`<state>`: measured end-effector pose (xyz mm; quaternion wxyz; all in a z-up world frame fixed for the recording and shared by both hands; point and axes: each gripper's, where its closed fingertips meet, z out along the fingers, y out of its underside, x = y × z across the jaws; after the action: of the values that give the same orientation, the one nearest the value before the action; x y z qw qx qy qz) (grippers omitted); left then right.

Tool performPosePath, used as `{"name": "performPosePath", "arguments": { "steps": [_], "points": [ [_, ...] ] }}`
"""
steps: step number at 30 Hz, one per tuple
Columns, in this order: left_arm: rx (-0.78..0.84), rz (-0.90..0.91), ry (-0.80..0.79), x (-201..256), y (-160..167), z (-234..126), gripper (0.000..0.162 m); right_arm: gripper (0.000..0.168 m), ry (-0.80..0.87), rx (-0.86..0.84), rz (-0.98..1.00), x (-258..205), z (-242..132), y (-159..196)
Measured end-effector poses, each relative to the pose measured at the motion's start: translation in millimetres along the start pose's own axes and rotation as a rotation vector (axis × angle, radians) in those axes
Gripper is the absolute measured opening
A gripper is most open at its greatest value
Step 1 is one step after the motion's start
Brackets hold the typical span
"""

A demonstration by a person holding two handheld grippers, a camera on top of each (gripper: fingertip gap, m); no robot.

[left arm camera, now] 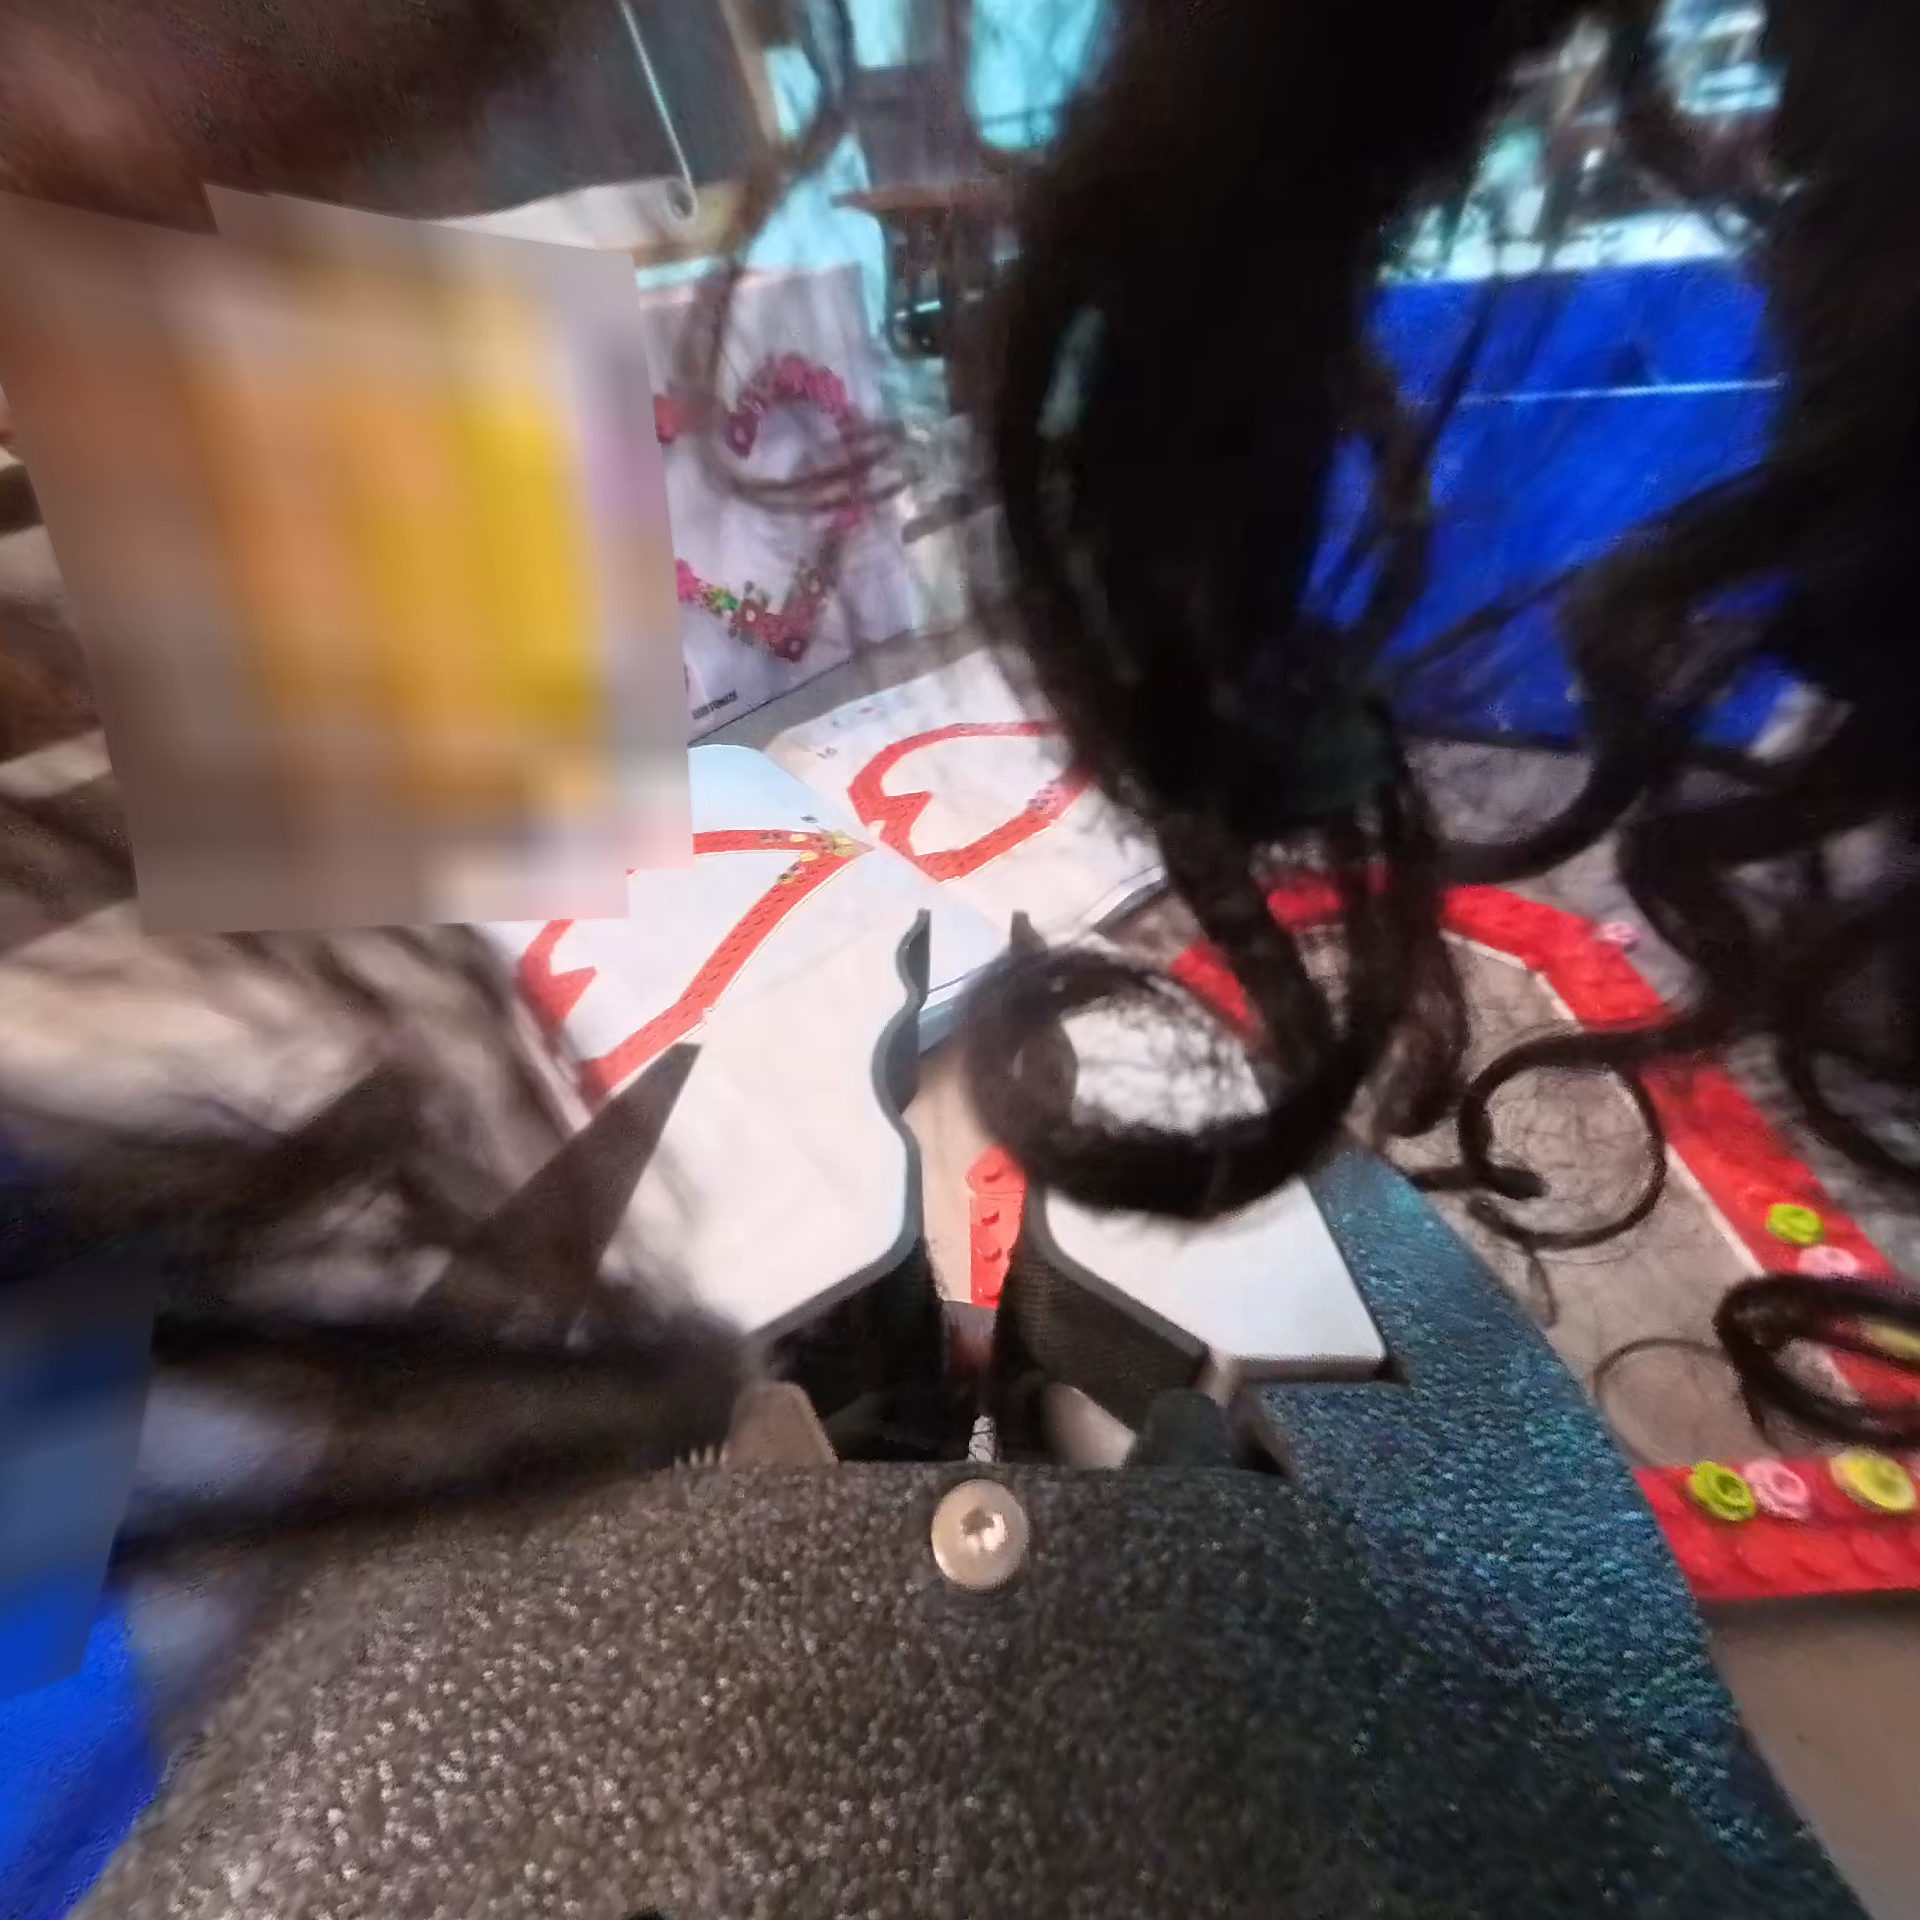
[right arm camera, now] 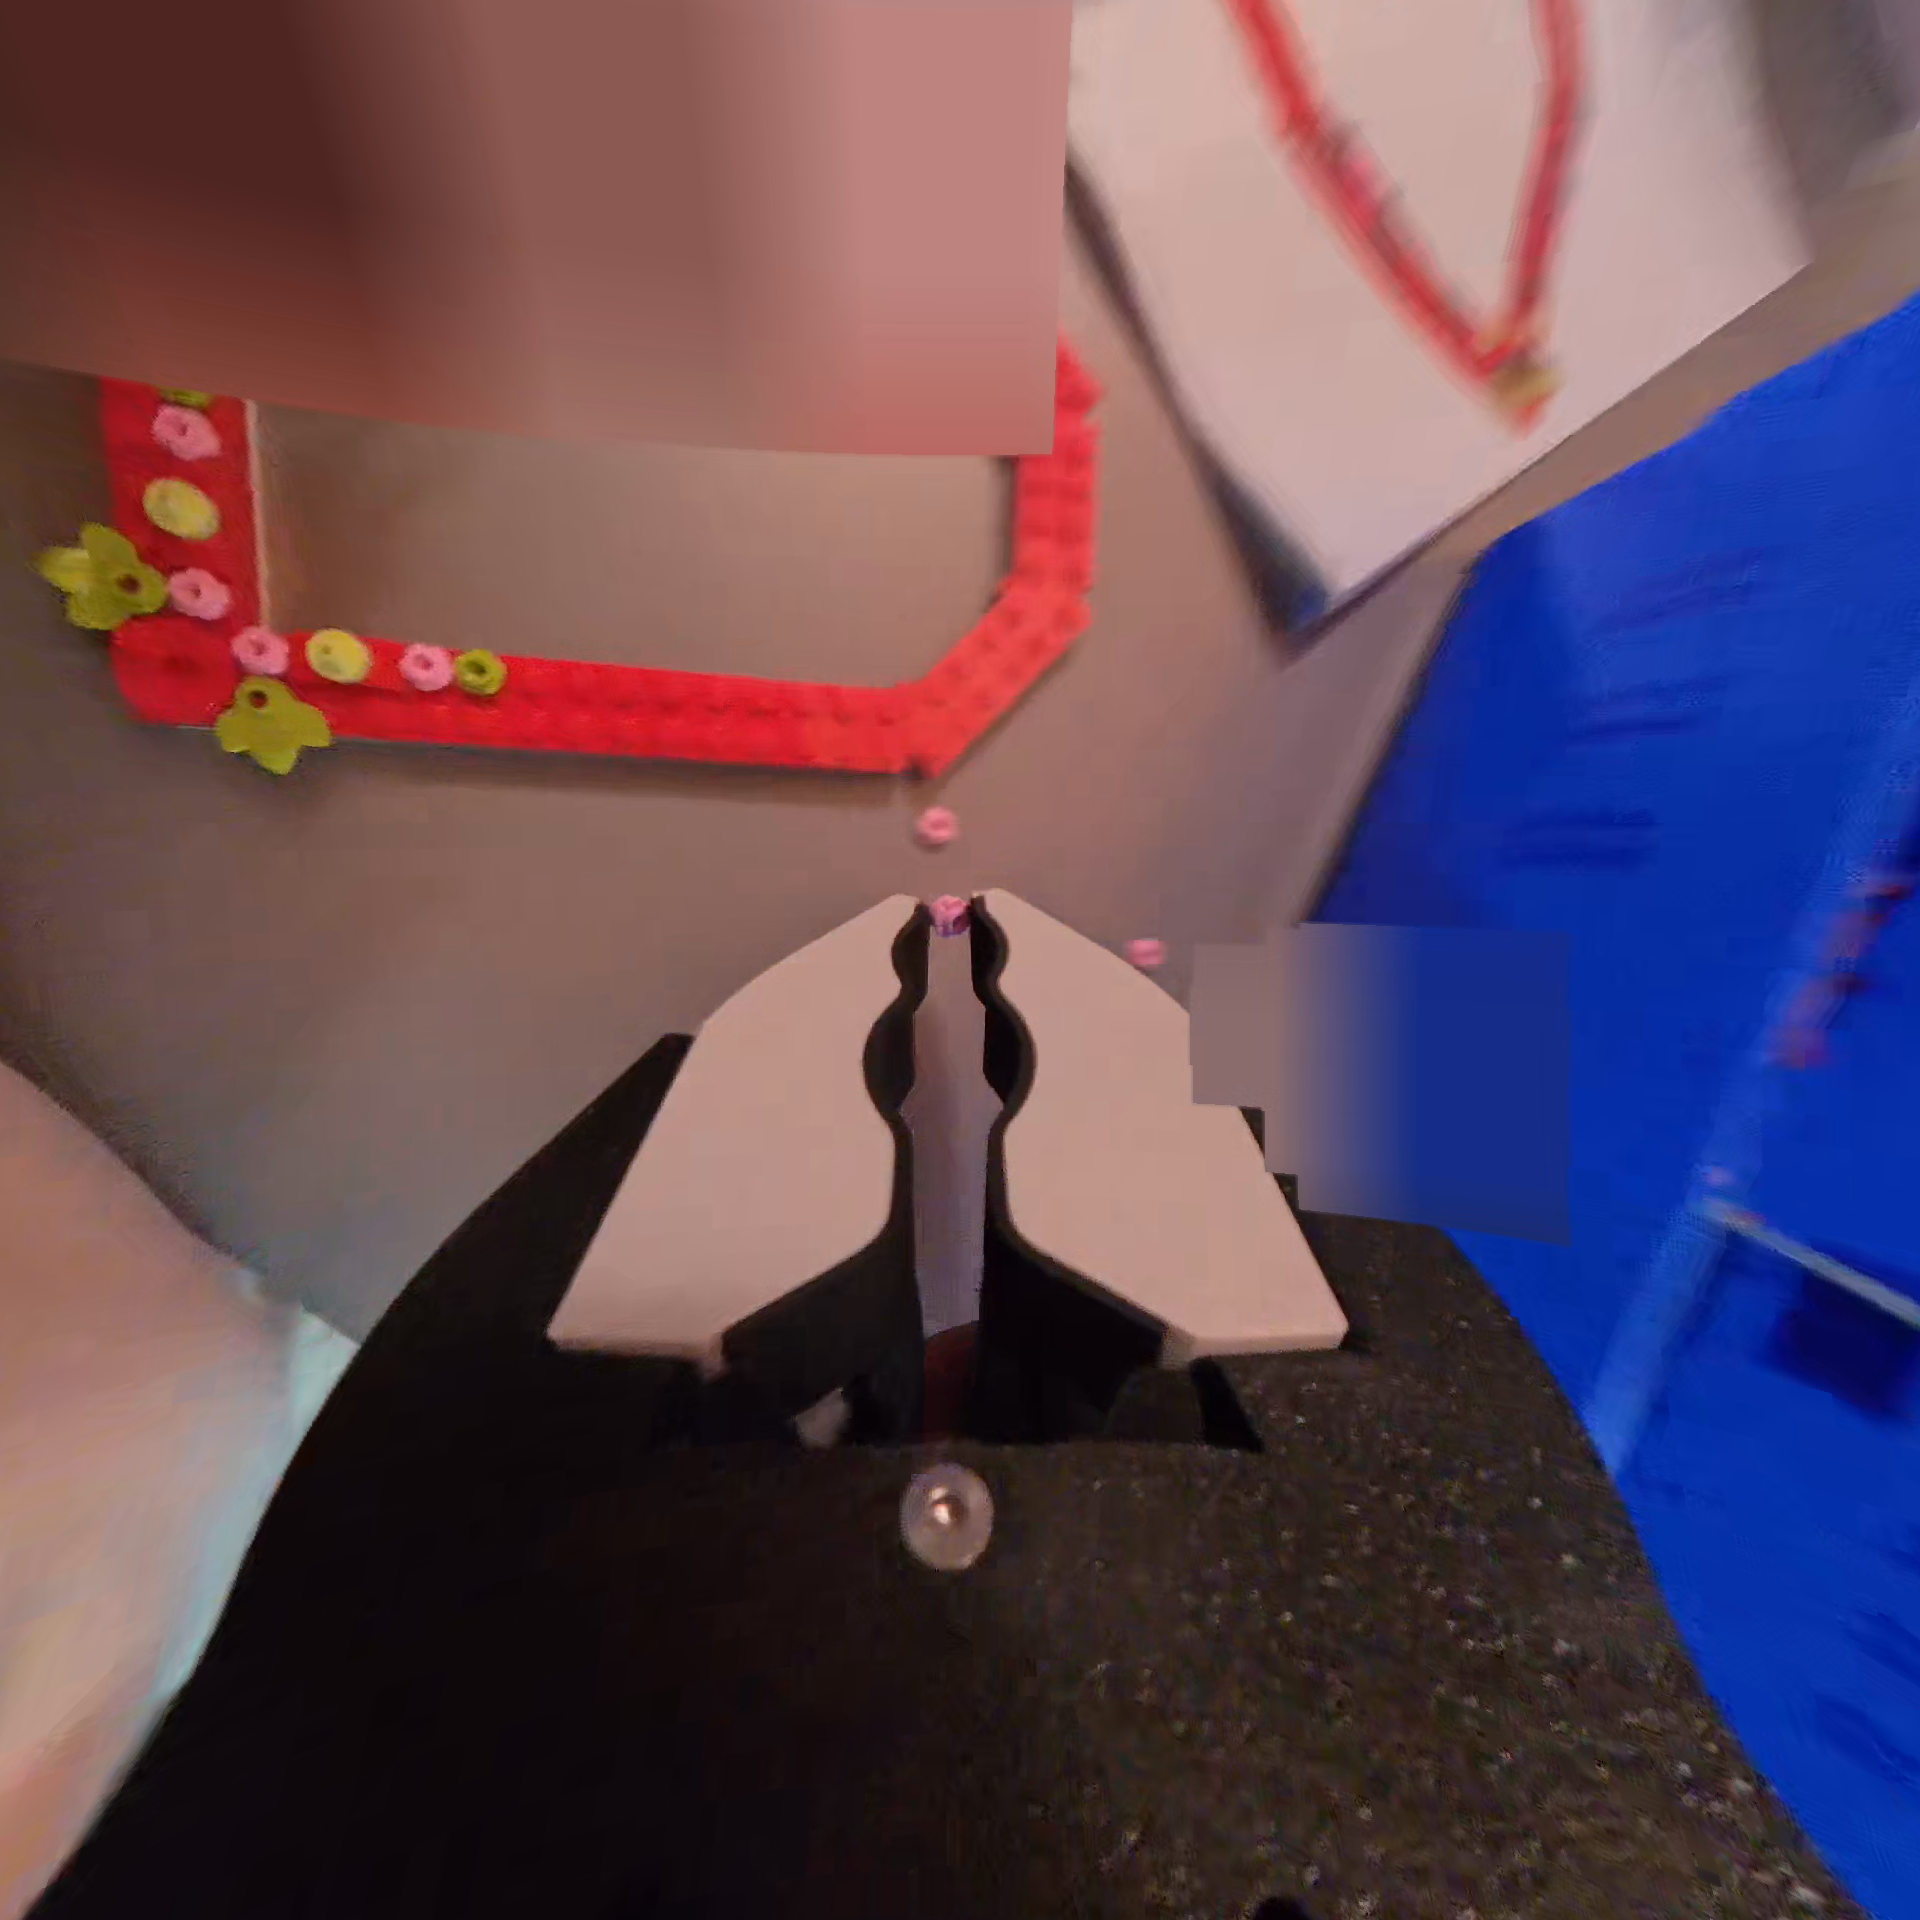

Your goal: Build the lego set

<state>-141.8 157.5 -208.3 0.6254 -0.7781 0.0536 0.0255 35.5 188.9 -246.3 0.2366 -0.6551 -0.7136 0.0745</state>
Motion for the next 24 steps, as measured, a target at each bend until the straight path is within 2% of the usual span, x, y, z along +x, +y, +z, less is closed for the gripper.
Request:
{"name": "performPosePath", "arguments": {
  "steps": [5,7,9,15,18,22,24],
  "points": [
    [0.007,-0.018,0.004,-3,-2,-1,0.015,0.007,-0.046,-0.036,0.154,-10,28,15],
    [0.009,-0.02,0.004,-4,-3,-2,0.016,0.01,-0.08,-0.01,0.198,-10,27,13],
    [0.007,-0.02,0.002,-4,-3,-2,0.016,0.023,-0.093,-0.021,0.215,-10,28,15],
    [0.003,-0.019,0.0,-4,-2,-2,0.015,0.025,-0.124,0.057,0.228,-11,18,4],
    [0.002,-0.015,0.0,-4,-2,-2,0.013,0.028,-0.155,0.166,0.272,-8,11,-7],
    [0.001,-0.01,-0.001,-4,-2,-1,0.013,0.036,-0.139,0.143,0.293,-4,11,3],
    [-0.007,-0.007,0.001,-3,-1,-1,0.013,0.039,-0.186,0.157,0.308,-11,13,3]
  ]
}}
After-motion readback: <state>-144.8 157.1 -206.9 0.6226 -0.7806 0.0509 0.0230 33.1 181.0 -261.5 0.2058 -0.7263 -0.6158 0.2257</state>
